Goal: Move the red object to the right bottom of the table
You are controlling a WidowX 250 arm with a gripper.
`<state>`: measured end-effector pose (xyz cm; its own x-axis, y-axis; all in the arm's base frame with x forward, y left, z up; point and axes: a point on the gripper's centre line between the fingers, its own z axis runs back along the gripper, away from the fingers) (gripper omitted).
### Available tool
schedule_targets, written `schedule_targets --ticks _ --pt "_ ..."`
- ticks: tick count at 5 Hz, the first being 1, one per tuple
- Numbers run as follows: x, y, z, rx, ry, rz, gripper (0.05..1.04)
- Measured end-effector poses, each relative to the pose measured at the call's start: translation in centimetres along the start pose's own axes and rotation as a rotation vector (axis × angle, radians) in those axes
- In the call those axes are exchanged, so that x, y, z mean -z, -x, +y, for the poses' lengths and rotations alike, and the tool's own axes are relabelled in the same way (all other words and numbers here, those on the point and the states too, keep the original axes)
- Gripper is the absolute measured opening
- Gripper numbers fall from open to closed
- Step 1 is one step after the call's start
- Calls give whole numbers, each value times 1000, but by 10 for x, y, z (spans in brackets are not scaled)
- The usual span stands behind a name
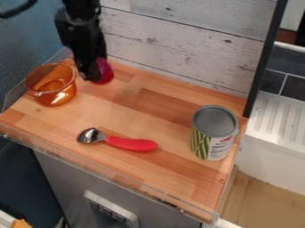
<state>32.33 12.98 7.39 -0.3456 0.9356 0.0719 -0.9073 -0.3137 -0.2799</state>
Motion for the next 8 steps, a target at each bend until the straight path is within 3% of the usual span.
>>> schedule_targets --ticks 1,3,5,8 --pt "-29 22 23 17 33 48 717" --pt "-47 71 89 129 26 114 717" --pt "-23 96 130 223 -10 108 717" --pt "11 118 133 273 -38 108 717"
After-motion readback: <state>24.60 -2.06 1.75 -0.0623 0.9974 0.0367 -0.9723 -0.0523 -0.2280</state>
